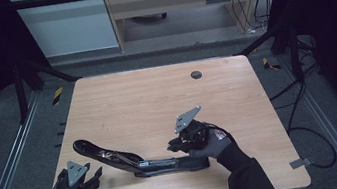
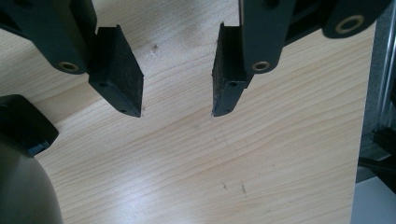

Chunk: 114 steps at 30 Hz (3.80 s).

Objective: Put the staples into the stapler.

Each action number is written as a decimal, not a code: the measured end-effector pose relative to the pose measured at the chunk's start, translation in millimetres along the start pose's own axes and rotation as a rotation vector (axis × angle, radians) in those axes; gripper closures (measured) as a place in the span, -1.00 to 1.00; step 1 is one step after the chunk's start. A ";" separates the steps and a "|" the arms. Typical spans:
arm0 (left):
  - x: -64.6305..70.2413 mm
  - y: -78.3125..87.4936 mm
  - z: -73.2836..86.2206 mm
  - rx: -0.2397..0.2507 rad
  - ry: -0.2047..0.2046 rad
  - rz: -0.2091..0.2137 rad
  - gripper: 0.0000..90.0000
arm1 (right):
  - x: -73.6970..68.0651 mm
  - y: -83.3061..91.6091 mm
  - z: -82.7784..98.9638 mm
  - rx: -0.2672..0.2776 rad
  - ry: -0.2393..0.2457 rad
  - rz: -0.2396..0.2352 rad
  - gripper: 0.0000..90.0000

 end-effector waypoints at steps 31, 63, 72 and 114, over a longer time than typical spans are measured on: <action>0.4 -0.4 -0.2 -0.001 -0.002 0.000 0.18 | -11.7 -19.4 -2.7 -0.057 0.088 -0.074 0.74; 0.4 -0.5 -0.2 -0.002 -0.003 0.001 0.18 | -20.5 -37.6 -4.7 -0.091 0.149 -0.103 0.74; 0.5 -0.7 -0.3 0.000 -0.001 0.001 0.18 | -20.2 -39.6 -4.0 -0.103 0.152 -0.105 0.74; 0.3 -1.1 -0.2 -0.003 -0.002 0.001 0.18 | -19.0 -42.4 -3.6 -0.117 0.185 -0.123 0.74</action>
Point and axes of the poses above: each handheld gripper's, and its own axes: y roughly backward along the jaws, z roughly out of its underside, x roughly to its right, the point moved 4 cm from there along -y, roughly forward along the jaws, and after that the axes turned 7 degrees about z, right-handed, at the moved point
